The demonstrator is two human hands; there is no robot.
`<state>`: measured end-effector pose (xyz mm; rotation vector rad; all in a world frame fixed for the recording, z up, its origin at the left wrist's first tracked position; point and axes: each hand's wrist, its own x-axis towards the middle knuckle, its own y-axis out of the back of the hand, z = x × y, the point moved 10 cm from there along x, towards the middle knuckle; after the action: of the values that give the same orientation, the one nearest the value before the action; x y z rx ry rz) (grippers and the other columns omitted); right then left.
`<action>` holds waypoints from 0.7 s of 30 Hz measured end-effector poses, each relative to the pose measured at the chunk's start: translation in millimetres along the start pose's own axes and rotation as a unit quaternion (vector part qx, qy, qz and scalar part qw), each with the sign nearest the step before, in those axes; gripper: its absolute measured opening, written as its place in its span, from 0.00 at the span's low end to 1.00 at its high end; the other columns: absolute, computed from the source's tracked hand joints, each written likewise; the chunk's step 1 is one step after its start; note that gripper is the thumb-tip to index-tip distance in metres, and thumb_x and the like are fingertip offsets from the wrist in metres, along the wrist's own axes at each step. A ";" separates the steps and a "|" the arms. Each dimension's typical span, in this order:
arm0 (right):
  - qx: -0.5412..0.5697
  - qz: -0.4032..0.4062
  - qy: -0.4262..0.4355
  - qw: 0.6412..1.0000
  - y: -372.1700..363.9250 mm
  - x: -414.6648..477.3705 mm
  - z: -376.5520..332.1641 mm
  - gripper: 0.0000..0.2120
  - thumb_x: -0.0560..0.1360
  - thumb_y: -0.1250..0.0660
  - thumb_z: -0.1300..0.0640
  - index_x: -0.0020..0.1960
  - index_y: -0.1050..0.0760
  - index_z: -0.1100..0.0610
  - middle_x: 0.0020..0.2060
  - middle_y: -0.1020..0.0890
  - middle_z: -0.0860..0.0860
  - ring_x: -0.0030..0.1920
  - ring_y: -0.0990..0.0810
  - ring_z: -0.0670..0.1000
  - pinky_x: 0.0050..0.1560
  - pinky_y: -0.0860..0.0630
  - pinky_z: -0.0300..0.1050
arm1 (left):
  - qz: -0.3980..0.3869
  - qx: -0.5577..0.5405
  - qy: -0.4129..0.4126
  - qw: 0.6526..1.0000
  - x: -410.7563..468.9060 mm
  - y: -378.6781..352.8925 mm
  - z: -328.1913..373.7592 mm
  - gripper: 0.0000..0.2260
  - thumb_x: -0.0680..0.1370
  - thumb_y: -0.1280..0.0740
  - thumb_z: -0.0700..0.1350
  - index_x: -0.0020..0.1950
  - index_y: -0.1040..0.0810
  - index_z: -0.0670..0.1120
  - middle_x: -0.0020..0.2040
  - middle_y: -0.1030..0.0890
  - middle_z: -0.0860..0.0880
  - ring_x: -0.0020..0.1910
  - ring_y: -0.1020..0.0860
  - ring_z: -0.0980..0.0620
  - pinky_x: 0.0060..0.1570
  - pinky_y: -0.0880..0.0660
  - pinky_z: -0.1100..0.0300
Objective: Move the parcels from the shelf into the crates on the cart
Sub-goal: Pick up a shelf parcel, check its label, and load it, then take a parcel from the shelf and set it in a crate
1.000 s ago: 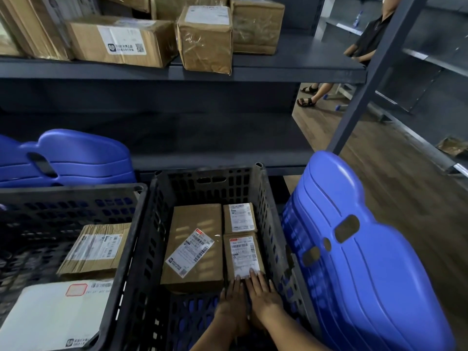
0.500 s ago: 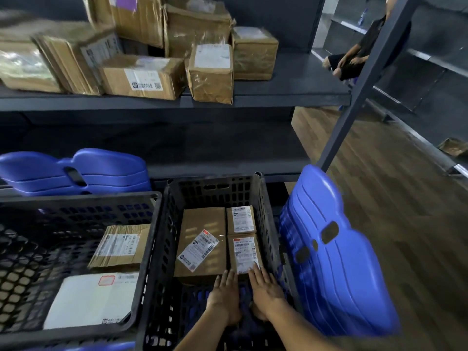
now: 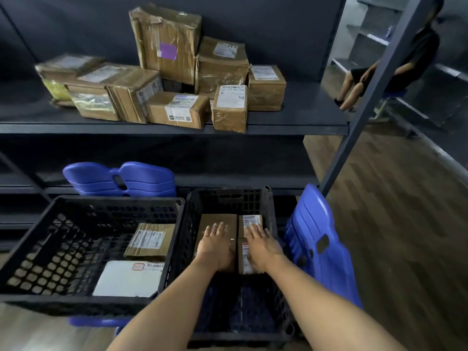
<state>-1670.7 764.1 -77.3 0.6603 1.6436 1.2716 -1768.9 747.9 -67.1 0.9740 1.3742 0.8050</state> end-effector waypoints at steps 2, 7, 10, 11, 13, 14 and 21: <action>0.005 0.012 0.005 1.000 19.7 2.7 2.6 0.32 0.80 0.45 0.60 0.79 0.58 0.60 0.78 0.54 0.56 0.78 0.56 0.56 0.77 0.53 0.52 | 0.033 0.000 0.002 0.999 -0.1 24.1 -6.4 0.31 0.81 0.43 0.50 0.79 0.53 0.42 0.79 0.48 0.43 0.78 0.49 0.45 0.76 0.55 0.49; 0.036 0.126 0.028 0.991 100.8 12.0 7.5 0.26 0.80 0.41 0.55 0.76 0.43 0.59 0.74 0.36 0.55 0.74 0.40 0.56 0.73 0.41 0.50 | 0.142 -0.022 0.026 0.989 -6.1 102.7 -30.4 0.23 0.80 0.42 0.50 0.74 0.36 0.44 0.64 0.22 0.45 0.65 0.26 0.45 0.73 0.44 0.50; 0.040 0.197 0.034 0.979 162.0 19.6 7.7 0.25 0.80 0.41 0.52 0.74 0.40 0.58 0.71 0.32 0.54 0.71 0.34 0.55 0.68 0.37 0.49 | 0.227 -0.020 0.033 0.973 -10.7 158.5 -53.1 0.20 0.79 0.41 0.49 0.69 0.31 0.44 0.62 0.21 0.44 0.63 0.25 0.44 0.70 0.39 0.51; 0.039 0.214 0.038 0.975 182.1 22.8 6.5 0.25 0.80 0.41 0.52 0.74 0.40 0.58 0.71 0.32 0.55 0.70 0.34 0.55 0.68 0.36 0.49 | 0.249 -0.025 0.031 0.968 -11.8 176.3 -61.5 0.20 0.79 0.41 0.49 0.69 0.31 0.44 0.63 0.22 0.44 0.63 0.25 0.44 0.70 0.39 0.52; 0.034 0.251 0.043 0.966 222.2 28.2 2.2 0.25 0.80 0.41 0.52 0.74 0.39 0.58 0.71 0.31 0.54 0.70 0.33 0.55 0.67 0.36 0.49 | 0.293 -0.025 0.026 0.955 -14.1 212.0 -79.0 0.20 0.79 0.40 0.49 0.70 0.31 0.44 0.65 0.23 0.44 0.64 0.27 0.44 0.71 0.39 0.52; 0.029 0.269 0.045 0.962 241.3 30.2 -0.7 0.25 0.80 0.41 0.52 0.74 0.39 0.58 0.70 0.31 0.54 0.70 0.33 0.55 0.67 0.36 0.49 | 0.313 -0.018 0.024 0.949 -15.7 228.9 -87.6 0.21 0.78 0.40 0.49 0.70 0.31 0.43 0.66 0.24 0.44 0.65 0.28 0.44 0.71 0.39 0.52; -0.009 0.341 0.030 0.940 328.4 54.1 -20.3 0.23 0.79 0.39 0.52 0.71 0.35 0.59 0.67 0.29 0.54 0.68 0.32 0.55 0.65 0.33 0.49 | 0.376 0.006 0.012 0.926 -19.6 300.8 -139.1 0.26 0.79 0.38 0.49 0.74 0.37 0.41 0.74 0.34 0.43 0.73 0.37 0.44 0.72 0.42 0.51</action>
<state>-1751.2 905.8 213.6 1.2600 1.4929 1.7996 -1883.3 865.3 221.6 1.5366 1.0041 1.3749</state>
